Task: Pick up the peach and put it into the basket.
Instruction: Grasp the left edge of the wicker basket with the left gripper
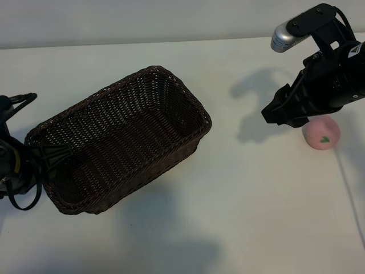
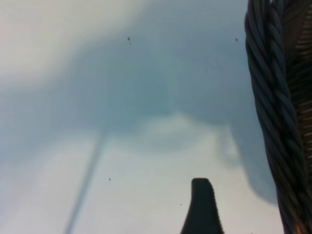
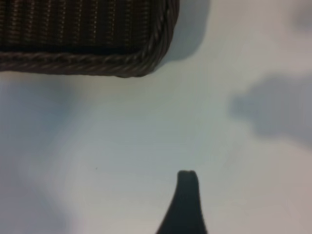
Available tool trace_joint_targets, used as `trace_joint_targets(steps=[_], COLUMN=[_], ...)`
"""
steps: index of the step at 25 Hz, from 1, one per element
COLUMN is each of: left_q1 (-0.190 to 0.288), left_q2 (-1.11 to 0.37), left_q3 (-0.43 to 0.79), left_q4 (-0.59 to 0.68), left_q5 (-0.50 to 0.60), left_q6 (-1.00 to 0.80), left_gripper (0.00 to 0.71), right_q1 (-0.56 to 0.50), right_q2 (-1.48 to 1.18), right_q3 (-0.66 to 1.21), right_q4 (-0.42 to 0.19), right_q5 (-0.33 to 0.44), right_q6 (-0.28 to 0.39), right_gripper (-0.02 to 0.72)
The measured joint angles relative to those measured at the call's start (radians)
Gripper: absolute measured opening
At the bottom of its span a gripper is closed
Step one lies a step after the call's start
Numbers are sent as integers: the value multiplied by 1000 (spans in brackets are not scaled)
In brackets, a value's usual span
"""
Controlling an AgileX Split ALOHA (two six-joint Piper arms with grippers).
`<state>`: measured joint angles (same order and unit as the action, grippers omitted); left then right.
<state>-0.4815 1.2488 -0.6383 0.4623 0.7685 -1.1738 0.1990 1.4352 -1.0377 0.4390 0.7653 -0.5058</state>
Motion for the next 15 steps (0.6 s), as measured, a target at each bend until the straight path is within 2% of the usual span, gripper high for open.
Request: trace_joint_targets(steps=[4,10,15], left_q1=[15,100,110], left_q2=[4,22,43], left_q3=[0,0,0], left_q4=[19,-17,-49], left_q5=[-52,-118,-169], left_q6=[-34,-27,-8], left_gripper=[546,546,546], right_q1=[0,0,0], right_q2=[0,0,0], right_q3=[0,0,0], right_q4=[0,0,0], right_q5=[6,7,7], right_q6=[0,0,0], right_gripper=[595,595,595])
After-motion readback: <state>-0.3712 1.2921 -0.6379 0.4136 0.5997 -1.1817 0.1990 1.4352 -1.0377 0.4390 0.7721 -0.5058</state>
